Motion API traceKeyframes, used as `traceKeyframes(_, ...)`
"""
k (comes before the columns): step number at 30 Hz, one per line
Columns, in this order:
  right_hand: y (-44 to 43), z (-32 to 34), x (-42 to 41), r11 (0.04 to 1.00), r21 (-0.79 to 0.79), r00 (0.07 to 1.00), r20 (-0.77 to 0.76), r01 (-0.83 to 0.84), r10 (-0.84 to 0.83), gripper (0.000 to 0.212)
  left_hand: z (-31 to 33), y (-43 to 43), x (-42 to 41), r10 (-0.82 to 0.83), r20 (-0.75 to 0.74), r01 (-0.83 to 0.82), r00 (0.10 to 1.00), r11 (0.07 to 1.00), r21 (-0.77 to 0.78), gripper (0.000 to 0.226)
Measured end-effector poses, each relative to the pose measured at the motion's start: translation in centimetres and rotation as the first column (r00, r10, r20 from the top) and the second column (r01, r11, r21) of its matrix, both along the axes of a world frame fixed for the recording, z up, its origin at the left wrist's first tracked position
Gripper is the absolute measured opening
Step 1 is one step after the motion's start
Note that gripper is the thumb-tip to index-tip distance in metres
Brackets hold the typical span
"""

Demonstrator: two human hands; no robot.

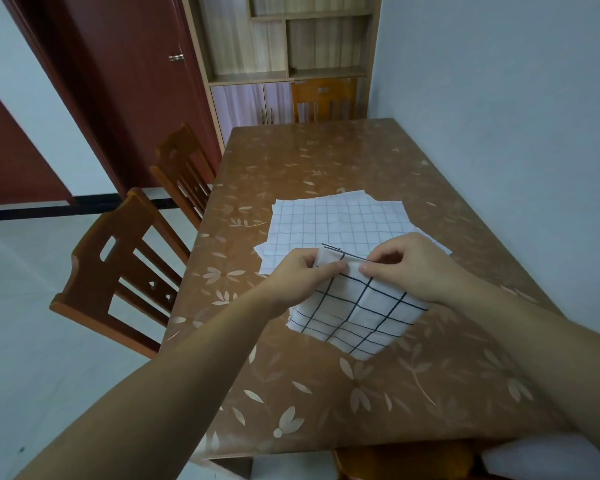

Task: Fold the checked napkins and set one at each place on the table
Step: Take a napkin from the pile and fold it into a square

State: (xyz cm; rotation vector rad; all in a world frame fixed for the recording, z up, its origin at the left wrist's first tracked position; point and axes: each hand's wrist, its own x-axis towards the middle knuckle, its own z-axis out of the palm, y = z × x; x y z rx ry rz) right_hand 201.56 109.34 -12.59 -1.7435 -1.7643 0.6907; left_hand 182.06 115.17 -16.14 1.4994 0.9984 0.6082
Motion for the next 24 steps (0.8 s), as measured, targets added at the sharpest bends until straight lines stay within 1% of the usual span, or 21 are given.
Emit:
traceKeyframes(3,0.1,0.0,0.2,0.999,0.005,0.998,-0.053,0.038,-0.038,0.014,0.4,-0.3,0.1,-0.054,-0.003,0.054,0.999,0.998,0.014,0.015)
traceKeyframes(8,0.3,0.5,0.1,1.0,-0.013,0.992,-0.123,-0.005,0.003,0.007,0.6,-0.5,0.5,-0.119,-0.063,0.12,0.991,0.993,0.012,0.032)
traceKeyframes(11,0.5,0.9,0.2,0.999,-0.029,0.983,-0.181,0.031,-0.035,0.006,0.8,-0.6,0.6,-0.139,-0.061,0.139,0.988,0.99,-0.006,0.026)
traceKeyframes(14,0.6,1.0,0.4,0.995,-0.016,0.958,-0.269,0.099,-0.099,0.008,0.4,-0.5,0.4,-0.152,-0.108,0.152,0.983,0.988,-0.01,0.018)
traceKeyframes(16,0.7,0.9,0.6,0.993,-0.016,0.957,-0.267,0.117,-0.117,0.012,0.1,-0.4,0.4,-0.152,-0.125,0.151,0.98,0.988,-0.022,0.016)
traceKeyframes(18,0.8,1.1,1.4,0.99,-0.085,0.972,-0.199,0.111,-0.126,0.021,-0.1,-0.3,0.2,-0.133,-0.085,0.13,0.987,0.99,-0.048,0.014)
traceKeyframes(19,0.7,1.3,2.0,0.984,-0.153,0.986,-0.128,0.09,-0.11,0.03,-0.2,-0.2,0.1,-0.119,-0.059,0.114,0.991,0.991,-0.068,0.014)
traceKeyframes(20,0.6,1.4,2.8,0.972,-0.23,0.996,-0.056,0.055,-0.069,0.039,-0.2,-0.1,-0.1,-0.103,-0.038,0.1,0.994,0.991,-0.089,0.015)
traceKeyframes(21,0.4,1.5,3.6,0.953,-0.301,1.0,-0.018,0.019,-0.025,0.045,-0.3,0.1,-0.3,-0.085,-0.022,0.082,0.996,0.99,-0.112,0.016)
traceKeyframes(22,0.3,1.4,4.5,0.938,-0.347,1.0,-0.03,-0.01,-0.001,0.044,-0.4,0.3,-0.5,-0.062,-0.006,0.061,0.998,0.989,-0.135,0.016)
traceKeyframes(23,0.0,1.3,5.2,0.923,-0.383,0.994,-0.104,-0.022,-0.02,0.036,-0.5,0.6,-0.8,-0.035,0.015,0.037,0.999,0.986,-0.161,0.017)
traceKeyframes(24,-0.2,1.0,5.6,0.912,-0.409,0.972,-0.218,-0.014,-0.083,0.028,-0.7,0.8,-0.9,-0.009,0.046,0.018,0.999,0.981,-0.194,0.019)
